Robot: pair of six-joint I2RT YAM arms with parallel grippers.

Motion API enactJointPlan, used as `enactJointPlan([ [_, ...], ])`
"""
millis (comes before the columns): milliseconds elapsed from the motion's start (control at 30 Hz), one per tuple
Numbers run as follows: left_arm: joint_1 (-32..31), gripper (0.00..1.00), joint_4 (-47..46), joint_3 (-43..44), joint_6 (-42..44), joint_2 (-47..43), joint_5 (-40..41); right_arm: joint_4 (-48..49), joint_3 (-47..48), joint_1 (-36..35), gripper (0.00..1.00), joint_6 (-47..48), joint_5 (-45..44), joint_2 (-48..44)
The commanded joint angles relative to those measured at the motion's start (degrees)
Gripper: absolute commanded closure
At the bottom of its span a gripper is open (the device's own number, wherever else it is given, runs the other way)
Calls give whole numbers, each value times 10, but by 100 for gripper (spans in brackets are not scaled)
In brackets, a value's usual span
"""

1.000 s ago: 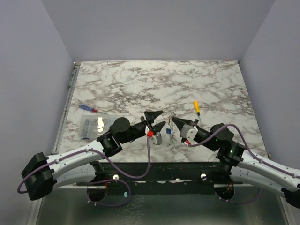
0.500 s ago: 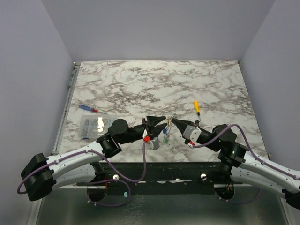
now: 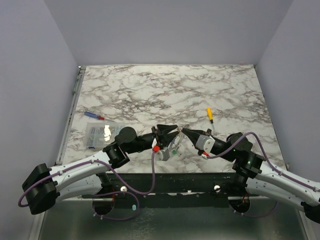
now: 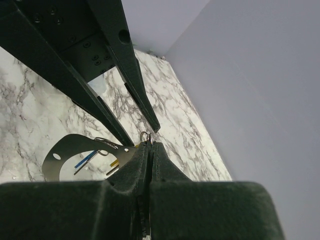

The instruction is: Put the keys on the keyring

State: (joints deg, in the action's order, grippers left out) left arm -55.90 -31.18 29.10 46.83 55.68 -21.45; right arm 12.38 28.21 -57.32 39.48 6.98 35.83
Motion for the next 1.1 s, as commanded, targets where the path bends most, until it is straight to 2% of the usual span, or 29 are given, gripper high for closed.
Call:
enactJointPlan([
  [0, -3, 68, -13, -7, 5, -13, -20, 26, 2, -2, 99, -11, 20, 0],
  [100, -3, 71, -13, -7, 5, -12, -20, 27, 2, -3, 99, -13, 24, 0],
  [267, -3, 87, -13, -6, 4, -9, -24, 26, 3, -3, 99, -17, 27, 0],
  [467, -4, 99, -13, -7, 5, -9, -24, 28, 4, -2, 99, -20, 32, 1],
  [1067, -4, 100, -14, -3, -4, -4, -50, 97, -8, -3, 99, -40, 6, -4],
])
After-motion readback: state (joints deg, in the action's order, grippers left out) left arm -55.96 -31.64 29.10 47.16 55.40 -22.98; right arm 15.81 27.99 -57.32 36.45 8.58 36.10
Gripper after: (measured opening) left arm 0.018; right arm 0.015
